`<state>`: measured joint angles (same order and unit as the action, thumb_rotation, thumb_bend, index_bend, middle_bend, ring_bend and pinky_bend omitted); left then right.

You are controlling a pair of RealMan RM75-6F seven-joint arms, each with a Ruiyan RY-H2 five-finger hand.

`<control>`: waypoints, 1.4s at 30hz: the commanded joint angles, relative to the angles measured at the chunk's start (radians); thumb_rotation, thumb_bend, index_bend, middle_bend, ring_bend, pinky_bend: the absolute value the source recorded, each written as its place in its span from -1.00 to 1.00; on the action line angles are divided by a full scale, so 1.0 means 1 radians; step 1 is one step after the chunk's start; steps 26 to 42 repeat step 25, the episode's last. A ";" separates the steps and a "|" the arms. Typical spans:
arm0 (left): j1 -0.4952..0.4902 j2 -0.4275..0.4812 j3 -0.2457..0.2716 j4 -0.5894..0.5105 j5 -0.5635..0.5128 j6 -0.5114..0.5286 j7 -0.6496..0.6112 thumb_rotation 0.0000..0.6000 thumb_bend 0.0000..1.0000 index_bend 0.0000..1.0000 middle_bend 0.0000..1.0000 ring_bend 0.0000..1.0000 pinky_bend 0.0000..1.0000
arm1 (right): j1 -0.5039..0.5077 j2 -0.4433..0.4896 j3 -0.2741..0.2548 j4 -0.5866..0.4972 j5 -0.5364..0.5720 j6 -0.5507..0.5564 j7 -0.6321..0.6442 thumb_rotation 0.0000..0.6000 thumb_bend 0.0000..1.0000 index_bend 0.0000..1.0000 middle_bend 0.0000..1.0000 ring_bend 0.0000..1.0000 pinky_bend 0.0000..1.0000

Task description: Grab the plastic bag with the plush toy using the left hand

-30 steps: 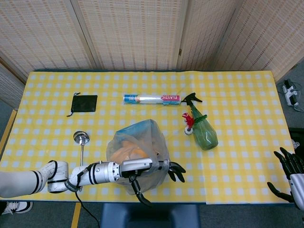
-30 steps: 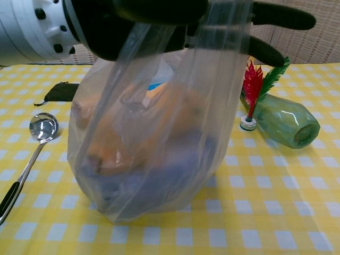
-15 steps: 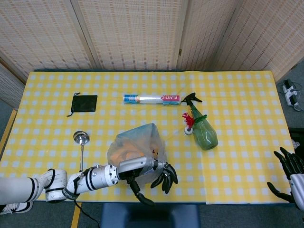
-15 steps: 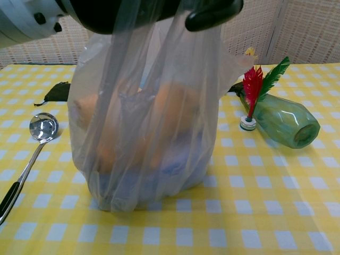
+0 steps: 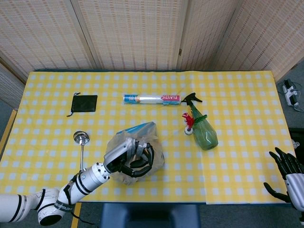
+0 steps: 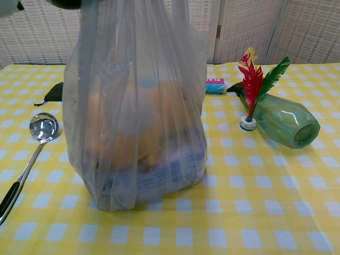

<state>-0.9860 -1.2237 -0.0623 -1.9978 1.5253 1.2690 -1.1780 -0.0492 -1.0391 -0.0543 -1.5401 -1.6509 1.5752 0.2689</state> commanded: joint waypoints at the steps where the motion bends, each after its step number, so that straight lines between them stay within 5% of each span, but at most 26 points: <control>1: 0.031 0.047 -0.025 -0.029 -0.032 -0.005 -0.025 1.00 0.74 0.64 1.00 0.96 1.00 | 0.002 0.000 -0.001 -0.001 -0.001 -0.003 -0.002 1.00 -0.39 -1.00 -1.00 -1.00 -1.00; 11: 0.099 0.187 -0.109 -0.082 -0.056 -0.002 -0.075 1.00 0.87 0.70 1.00 0.99 1.00 | 0.015 -0.002 -0.001 -0.010 0.004 -0.029 -0.017 1.00 -0.39 -1.00 -1.00 -1.00 -1.00; 24: 0.077 0.566 -0.420 -0.145 -0.292 -0.179 -0.325 1.00 0.87 0.70 1.00 1.00 1.00 | 0.028 -0.003 0.005 -0.020 0.024 -0.055 -0.027 1.00 -0.39 -1.00 -1.00 -1.00 -1.00; 42: 0.079 0.572 -0.428 -0.145 -0.298 -0.187 -0.325 1.00 0.87 0.70 1.00 1.00 1.00 | 0.028 -0.004 0.005 -0.021 0.025 -0.056 -0.029 1.00 -0.39 -1.00 -1.00 -1.00 -1.00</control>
